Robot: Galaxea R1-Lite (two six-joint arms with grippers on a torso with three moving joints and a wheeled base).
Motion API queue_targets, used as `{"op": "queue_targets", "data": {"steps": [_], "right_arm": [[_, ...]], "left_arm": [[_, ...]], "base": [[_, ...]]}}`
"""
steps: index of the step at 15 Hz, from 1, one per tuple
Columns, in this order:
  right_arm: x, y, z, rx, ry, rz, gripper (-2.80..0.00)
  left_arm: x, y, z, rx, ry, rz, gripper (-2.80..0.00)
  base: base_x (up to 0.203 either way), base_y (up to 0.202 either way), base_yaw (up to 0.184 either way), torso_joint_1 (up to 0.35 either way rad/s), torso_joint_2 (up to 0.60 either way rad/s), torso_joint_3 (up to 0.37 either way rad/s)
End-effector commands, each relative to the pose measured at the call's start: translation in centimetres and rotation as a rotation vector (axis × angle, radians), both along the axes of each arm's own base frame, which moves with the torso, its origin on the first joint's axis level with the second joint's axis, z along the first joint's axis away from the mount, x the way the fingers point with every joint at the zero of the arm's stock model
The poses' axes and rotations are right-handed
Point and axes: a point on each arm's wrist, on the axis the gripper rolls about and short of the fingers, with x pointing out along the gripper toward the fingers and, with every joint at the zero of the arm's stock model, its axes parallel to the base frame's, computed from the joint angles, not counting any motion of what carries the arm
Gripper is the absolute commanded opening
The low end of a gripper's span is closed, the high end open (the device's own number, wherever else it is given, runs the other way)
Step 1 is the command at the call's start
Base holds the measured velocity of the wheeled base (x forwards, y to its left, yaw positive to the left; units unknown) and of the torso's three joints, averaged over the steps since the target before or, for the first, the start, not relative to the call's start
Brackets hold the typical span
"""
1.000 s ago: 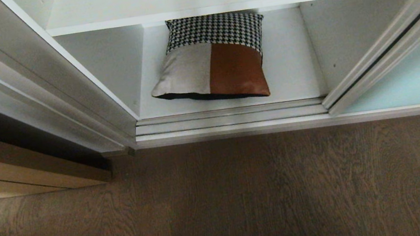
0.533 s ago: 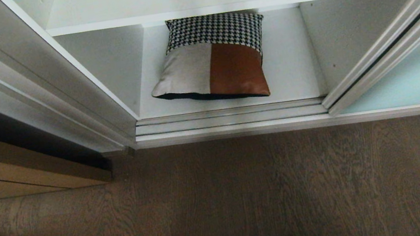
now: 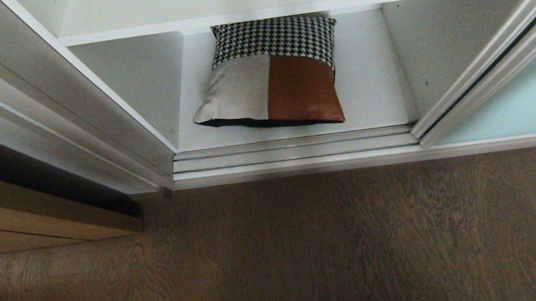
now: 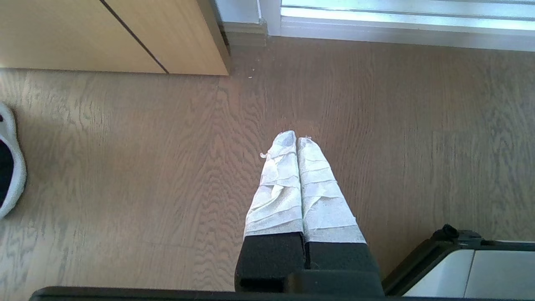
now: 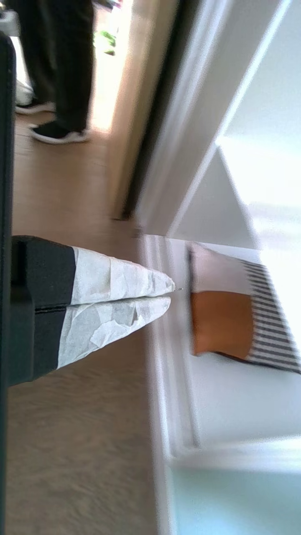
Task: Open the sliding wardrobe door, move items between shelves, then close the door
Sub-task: Close the door
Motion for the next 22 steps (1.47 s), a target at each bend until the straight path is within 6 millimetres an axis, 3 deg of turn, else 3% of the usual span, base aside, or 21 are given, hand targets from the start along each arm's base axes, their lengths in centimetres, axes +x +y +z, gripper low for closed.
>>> {"op": "queue_targets", "data": {"steps": [1,5,13,22], "right_arm": [[0.8,0.3,3.4,0.007,-0.005,-0.049,-2.8],[2.1,0.9,5.4,0.005,0.009,-0.174,-2.8],[4.4,1.0,6.7,-0.012,-0.001,-0.361,-2.8],[10.0,-0.6,7.4,-0.031,0.024,-0.572,-2.8]], "left_arm": [[0.0,0.0,0.0,0.0,0.006,0.001,-2.8],[0.0,0.0,0.0,0.0,0.006,0.001,-2.8],[0.0,0.0,0.0,0.0,0.006,0.001,-2.8],[0.0,0.0,0.0,0.0,0.006,0.001,-2.8]], "base": [[0.0,0.0,0.0,0.0,0.0,0.0],[0.0,0.0,0.0,0.0,0.0,0.0],[0.0,0.0,0.0,0.0,0.0,0.0],[0.0,0.0,0.0,0.0,0.0,0.0]]}}
